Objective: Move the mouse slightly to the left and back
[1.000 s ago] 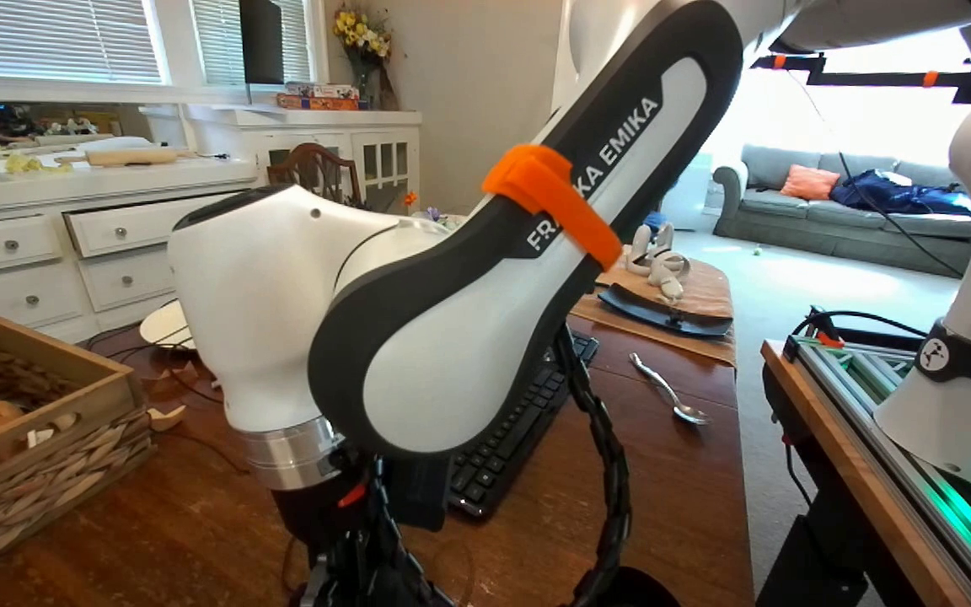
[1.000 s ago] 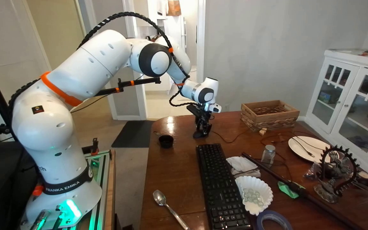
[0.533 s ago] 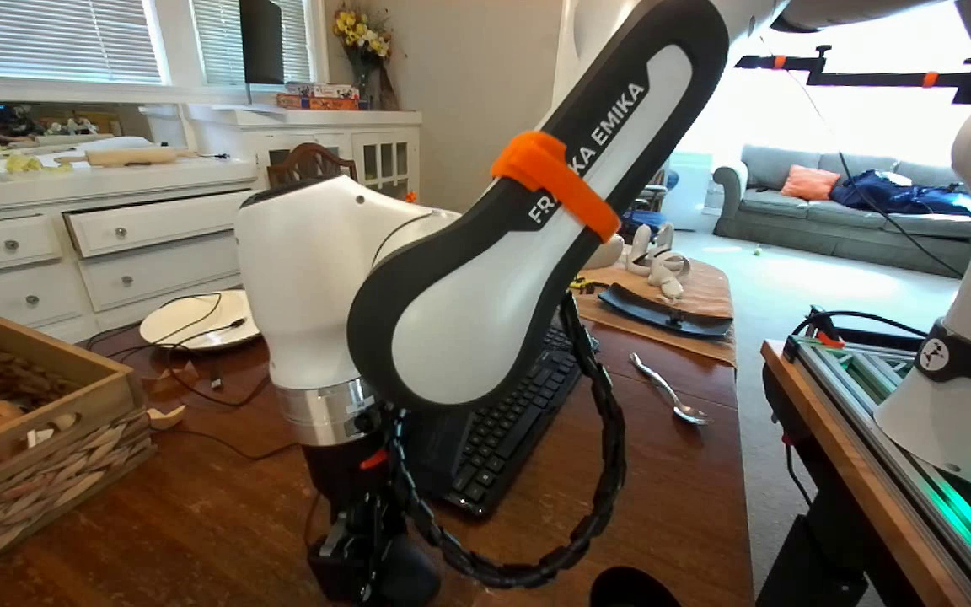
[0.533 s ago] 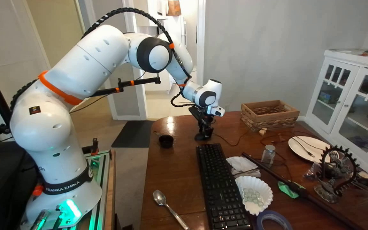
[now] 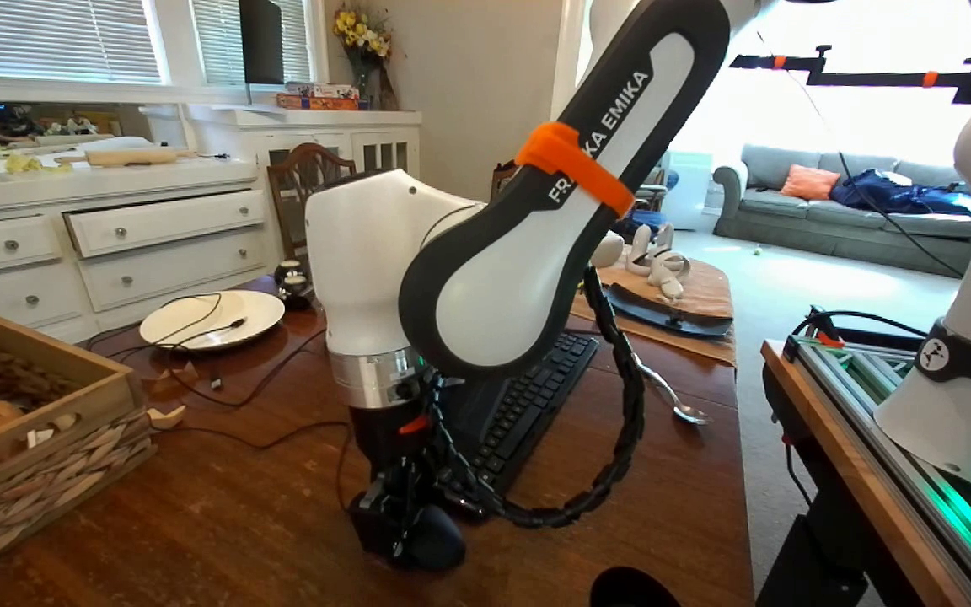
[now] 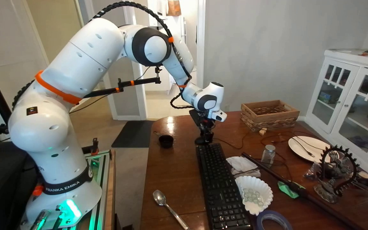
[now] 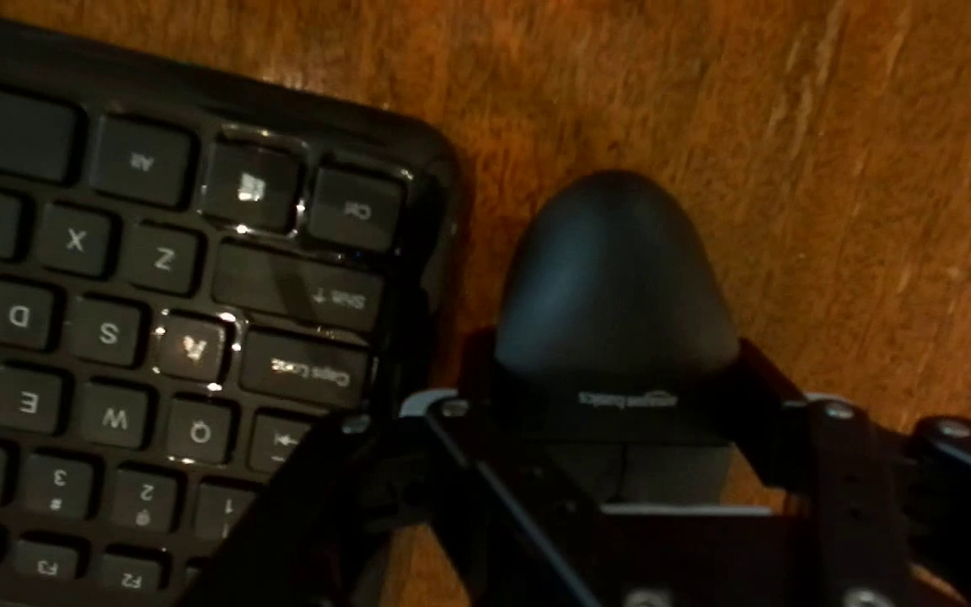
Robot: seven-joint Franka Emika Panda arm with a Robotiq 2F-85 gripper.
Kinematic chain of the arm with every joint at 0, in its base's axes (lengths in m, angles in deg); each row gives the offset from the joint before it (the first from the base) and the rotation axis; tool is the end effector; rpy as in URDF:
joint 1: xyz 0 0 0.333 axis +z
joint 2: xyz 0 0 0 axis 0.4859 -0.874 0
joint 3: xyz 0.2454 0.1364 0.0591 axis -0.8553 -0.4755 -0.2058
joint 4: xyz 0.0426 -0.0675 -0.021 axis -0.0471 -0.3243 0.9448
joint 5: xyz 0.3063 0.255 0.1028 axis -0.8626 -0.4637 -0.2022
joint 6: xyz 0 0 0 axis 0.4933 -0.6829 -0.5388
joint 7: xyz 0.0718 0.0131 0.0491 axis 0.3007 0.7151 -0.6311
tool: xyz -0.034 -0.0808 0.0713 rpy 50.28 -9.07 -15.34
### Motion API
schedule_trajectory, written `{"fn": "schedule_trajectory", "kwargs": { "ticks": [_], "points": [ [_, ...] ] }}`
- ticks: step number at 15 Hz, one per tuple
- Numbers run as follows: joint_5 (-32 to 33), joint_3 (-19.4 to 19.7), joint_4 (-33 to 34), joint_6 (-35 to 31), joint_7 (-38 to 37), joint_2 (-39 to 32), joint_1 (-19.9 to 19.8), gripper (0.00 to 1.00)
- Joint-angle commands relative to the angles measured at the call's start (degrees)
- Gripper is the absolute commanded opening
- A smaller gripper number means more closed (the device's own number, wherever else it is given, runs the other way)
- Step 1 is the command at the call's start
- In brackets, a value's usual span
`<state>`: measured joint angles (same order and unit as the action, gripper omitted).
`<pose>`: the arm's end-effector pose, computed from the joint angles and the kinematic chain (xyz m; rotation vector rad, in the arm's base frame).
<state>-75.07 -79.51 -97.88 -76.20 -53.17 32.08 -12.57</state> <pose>0.5969 0.2305 0.0708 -3.0828 0.0405 0.2028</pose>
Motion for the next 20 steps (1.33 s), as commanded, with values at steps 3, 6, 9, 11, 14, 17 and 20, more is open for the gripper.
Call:
{"fn": "schedule_trajectory", "kwargs": {
  "ticks": [3, 6, 9, 11, 14, 17, 20],
  "points": [
    [-1.09, 0.68, -5.45, -3.59, -0.93, 2.16, -0.30, 0.93],
    [-1.34, 0.65, -5.84, -3.94, -1.10, 2.43, 0.06, 1.00],
    [-1.31, 0.50, -6.66, -3.72, -1.19, 3.67, 0.31, 1.00],
    [-1.11, 0.75, -7.19, -3.42, -1.75, 4.84, 0.63, 1.00],
    [-1.01, 0.91, -8.60, -2.66, -2.48, 7.93, 0.78, 1.00],
    [-1.40, 0.20, -9.77, -1.35, -2.28, 11.15, 0.42, 1.00],
    [-1.34, -0.63, -10.85, 1.69, -2.20, 14.83, 0.60, 1.00]
  ]
}}
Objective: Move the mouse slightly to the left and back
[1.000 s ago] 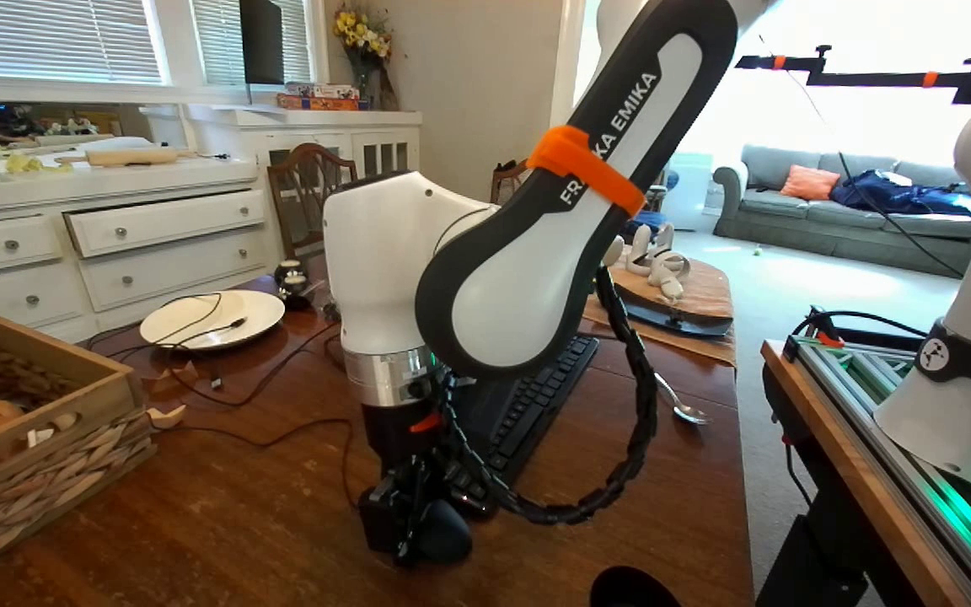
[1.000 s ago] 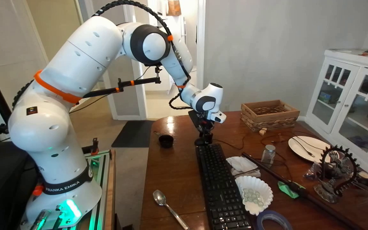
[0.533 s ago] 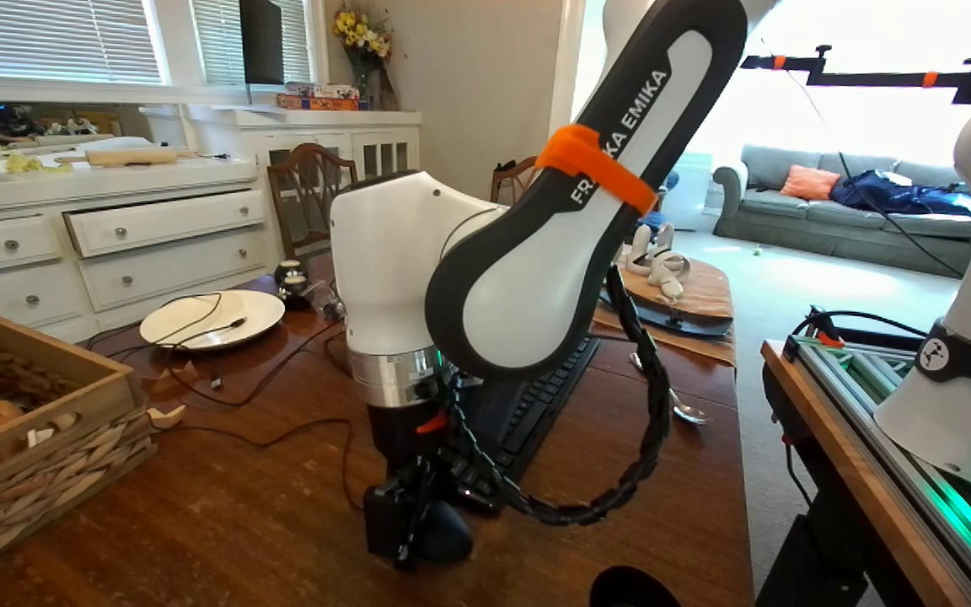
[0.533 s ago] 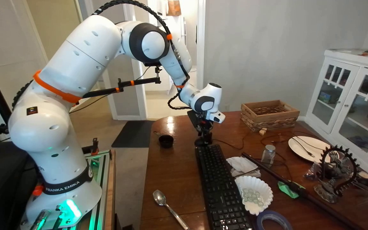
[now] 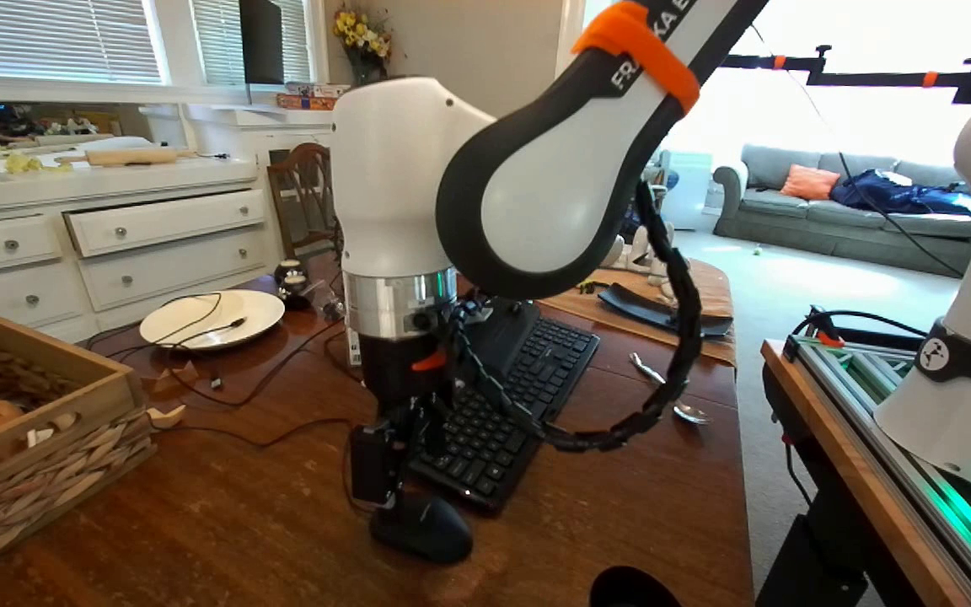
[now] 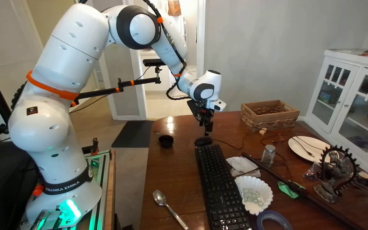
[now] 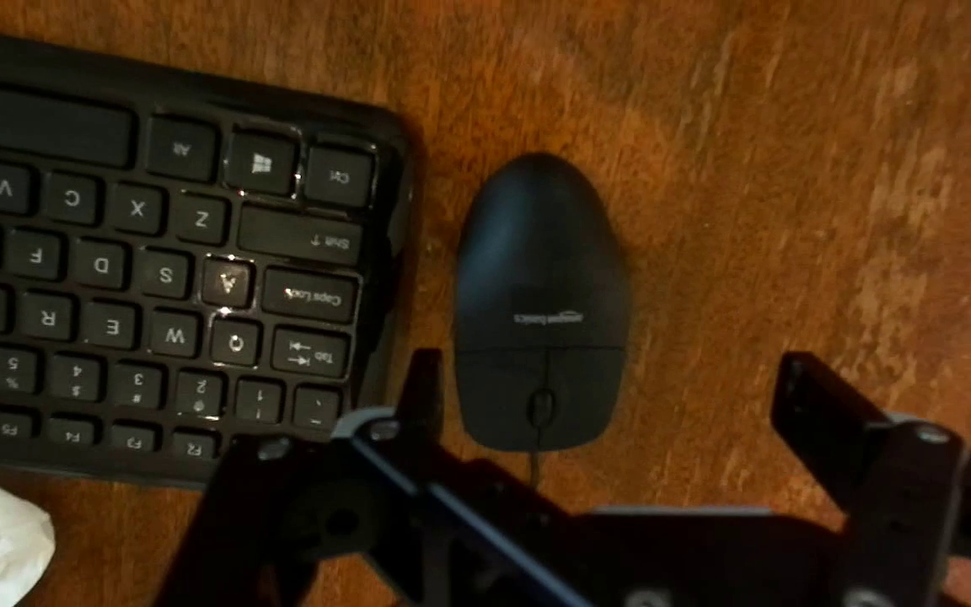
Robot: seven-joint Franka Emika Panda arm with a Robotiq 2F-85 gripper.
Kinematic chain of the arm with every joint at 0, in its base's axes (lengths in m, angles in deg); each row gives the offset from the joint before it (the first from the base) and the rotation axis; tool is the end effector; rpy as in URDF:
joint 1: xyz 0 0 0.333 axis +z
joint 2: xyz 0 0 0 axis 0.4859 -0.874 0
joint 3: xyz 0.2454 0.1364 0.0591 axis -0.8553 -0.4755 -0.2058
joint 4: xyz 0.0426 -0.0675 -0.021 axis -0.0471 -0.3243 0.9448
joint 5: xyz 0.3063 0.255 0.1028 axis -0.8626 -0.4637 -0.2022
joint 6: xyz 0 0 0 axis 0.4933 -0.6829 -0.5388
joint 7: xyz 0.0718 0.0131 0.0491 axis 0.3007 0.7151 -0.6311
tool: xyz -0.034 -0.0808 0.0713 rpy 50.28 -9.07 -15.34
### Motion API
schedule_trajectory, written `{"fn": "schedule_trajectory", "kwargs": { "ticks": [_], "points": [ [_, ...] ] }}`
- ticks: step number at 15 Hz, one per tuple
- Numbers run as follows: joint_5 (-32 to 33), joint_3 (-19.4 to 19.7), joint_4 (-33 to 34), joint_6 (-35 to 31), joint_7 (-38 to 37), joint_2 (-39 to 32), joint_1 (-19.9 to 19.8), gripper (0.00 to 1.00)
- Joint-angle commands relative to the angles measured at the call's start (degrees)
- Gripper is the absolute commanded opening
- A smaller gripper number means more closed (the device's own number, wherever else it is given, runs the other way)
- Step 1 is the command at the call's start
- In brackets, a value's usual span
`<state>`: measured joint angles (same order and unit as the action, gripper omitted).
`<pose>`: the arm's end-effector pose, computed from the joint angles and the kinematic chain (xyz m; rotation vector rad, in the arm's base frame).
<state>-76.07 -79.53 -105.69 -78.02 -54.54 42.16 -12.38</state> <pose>0.5873 0.2294 0.1323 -3.0641 0.0812 0.1009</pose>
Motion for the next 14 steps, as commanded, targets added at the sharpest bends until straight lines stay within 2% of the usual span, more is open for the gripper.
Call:
{"fn": "schedule_trajectory", "kwargs": {
  "ticks": [1, 5, 9, 10, 11, 14],
  "points": [
    [-0.11, -0.80, -3.33, 4.97, -0.94, 6.00, 0.58, 1.00],
    [-0.08, -1.94, -3.22, 11.89, -1.33, 9.94, 0.97, 1.00],
    [2.62, -0.96, -4.05, 16.11, -8.14, 13.41, 2.75, 1.00],
    [3.47, -0.75, -4.49, 16.41, -9.94, 14.27, 3.06, 1.00],
    [1.88, -1.89, -1.99, 15.23, -6.36, 11.58, 1.65, 1.00],
    [2.81, -1.82, -2.77, 15.99, -8.53, 13.01, 1.99, 1.00]
  ]
}}
